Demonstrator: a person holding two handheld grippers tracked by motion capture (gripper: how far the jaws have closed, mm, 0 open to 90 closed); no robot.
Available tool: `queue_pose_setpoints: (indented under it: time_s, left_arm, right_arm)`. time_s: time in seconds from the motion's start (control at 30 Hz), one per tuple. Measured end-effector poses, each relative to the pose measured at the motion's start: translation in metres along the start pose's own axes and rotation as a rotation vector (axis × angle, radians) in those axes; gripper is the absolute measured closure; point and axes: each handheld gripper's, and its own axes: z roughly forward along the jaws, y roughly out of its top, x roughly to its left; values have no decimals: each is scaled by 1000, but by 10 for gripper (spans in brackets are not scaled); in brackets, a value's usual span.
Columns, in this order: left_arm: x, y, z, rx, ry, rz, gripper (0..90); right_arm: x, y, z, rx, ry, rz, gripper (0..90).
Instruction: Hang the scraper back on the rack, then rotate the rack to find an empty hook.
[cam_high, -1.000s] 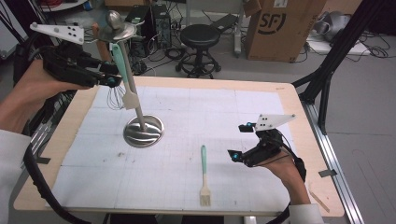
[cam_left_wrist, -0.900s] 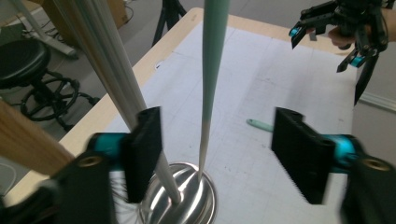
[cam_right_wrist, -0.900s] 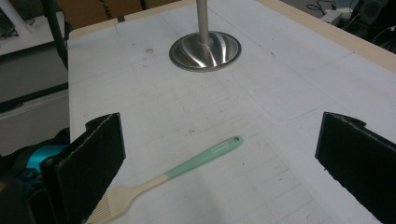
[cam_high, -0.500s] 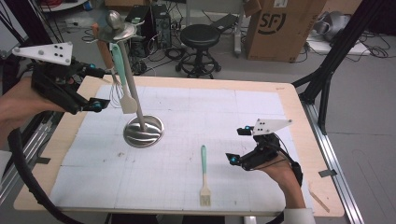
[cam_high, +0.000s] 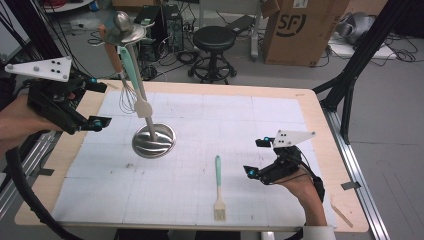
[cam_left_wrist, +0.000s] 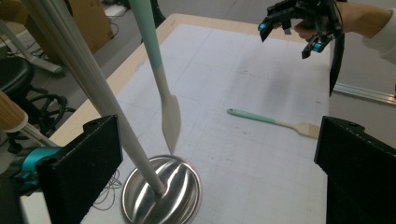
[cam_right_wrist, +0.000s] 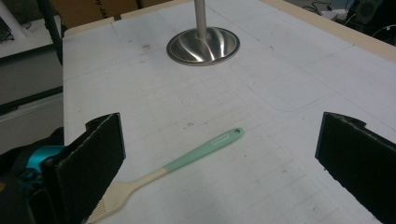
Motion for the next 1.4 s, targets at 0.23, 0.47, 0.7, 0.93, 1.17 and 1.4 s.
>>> queue_pose_setpoints:
  time_s: [0.23, 0.47, 0.7, 0.93, 1.17, 1.4]
  left_arm:
    - [-4, -2, -4, -3, 9, 1, 16]
    - [-5, -1, -6, 1, 13, 1, 16]
    - [-5, 6, -7, 3, 42, 6, 53]
    - [-6, 19, -14, -15, 36, 16, 248]
    - [-1, 32, -20, -29, 46, -14, 524]
    - [6, 45, -25, -37, 54, -19, 805]
  right_arm:
    - [-1, -3, -3, -9, -10, 8, 0]
    - [-2, -4, -5, -7, -16, 12, 0]
    - [-2, -8, -8, 2, -30, 15, 0]
    - [-2, -11, -12, -12, -28, 31, 0]
    - [-1, -12, -15, -9, -30, 33, 0]
    - [-1, -14, -14, -7, -45, 37, 0]
